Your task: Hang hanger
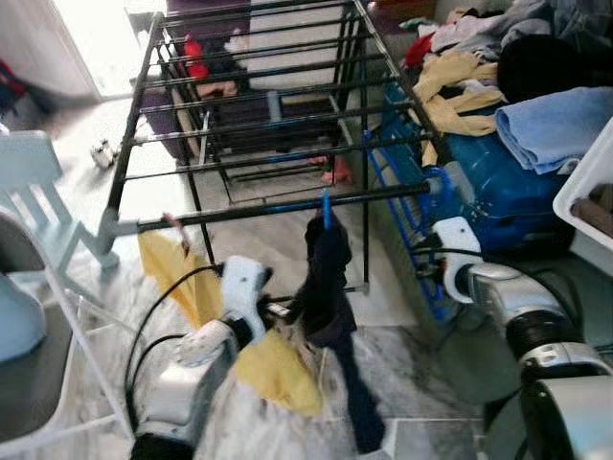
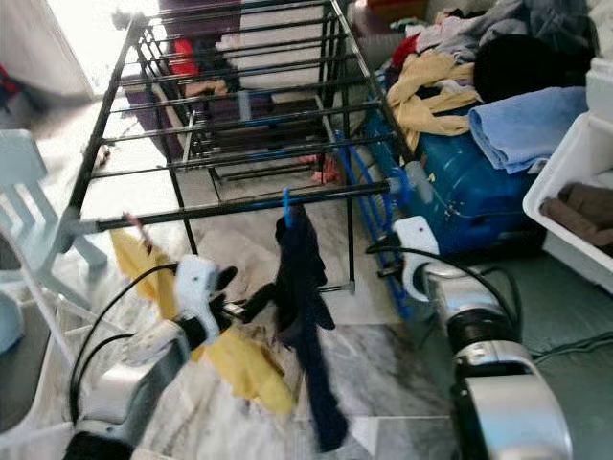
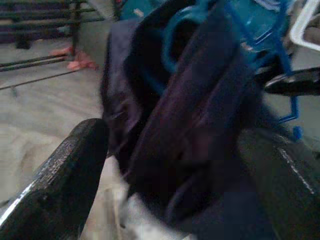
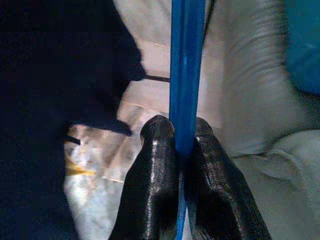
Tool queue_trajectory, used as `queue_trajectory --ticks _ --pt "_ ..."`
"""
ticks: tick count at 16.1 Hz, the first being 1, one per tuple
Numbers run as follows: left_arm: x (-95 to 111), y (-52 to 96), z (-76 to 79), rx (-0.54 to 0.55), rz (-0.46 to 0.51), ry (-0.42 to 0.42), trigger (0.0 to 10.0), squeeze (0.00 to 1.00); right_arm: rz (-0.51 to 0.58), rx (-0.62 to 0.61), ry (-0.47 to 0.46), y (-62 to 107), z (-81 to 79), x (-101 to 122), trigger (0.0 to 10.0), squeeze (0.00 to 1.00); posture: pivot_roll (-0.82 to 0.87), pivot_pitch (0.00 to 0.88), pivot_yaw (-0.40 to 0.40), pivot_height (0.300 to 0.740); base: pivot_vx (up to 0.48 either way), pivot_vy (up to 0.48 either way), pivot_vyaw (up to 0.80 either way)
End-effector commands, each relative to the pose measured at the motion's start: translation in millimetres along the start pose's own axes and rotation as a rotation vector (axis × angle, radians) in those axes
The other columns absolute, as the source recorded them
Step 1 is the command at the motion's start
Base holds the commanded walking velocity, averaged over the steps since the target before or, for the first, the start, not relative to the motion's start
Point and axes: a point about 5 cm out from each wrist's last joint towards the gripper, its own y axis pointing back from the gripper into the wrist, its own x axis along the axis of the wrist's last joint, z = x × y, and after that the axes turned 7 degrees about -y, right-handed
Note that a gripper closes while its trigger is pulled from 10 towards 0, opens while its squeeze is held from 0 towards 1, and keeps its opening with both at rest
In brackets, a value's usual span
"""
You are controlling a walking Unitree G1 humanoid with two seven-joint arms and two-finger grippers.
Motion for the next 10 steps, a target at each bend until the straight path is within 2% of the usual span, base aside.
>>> queue_trajectory --ticks 1,4,7,10 --pt "-0.3 1.9 -3.0 0.014 -0.008 -0.006 10.0 0.00 0.020 0.006 0.000 -0.4 -2.3 5.1 10.0 0.00 -0.13 0.000 0.066 0.740 0.000 0.000 0.00" --pt "-0.5 1.5 -2.9 0.014 -0.009 -0.006 10.0 0.00 0.000 -0.005 -0.002 -0.6 -1.3 4.5 10.0 0.00 -0.13 0.000 0.066 0.740 0.000 0.000 0.00" --pt "-0.9 1.0 -3.0 0.007 -0.020 -0.010 10.0 0.00 0.000 0.018 -0.020 -1.9 -5.8 13.8 10.0 0.00 -0.13 0.000 0.064 0.740 0.000 0.000 0.00" --pt "-0.4 1.8 -4.5 0.009 -0.018 -0.007 10.0 0.00 0.024 0.003 -0.082 -0.5 -3.2 25.9 10.0 0.00 -0.12 0.000 0.060 0.740 0.000 0.000 0.00"
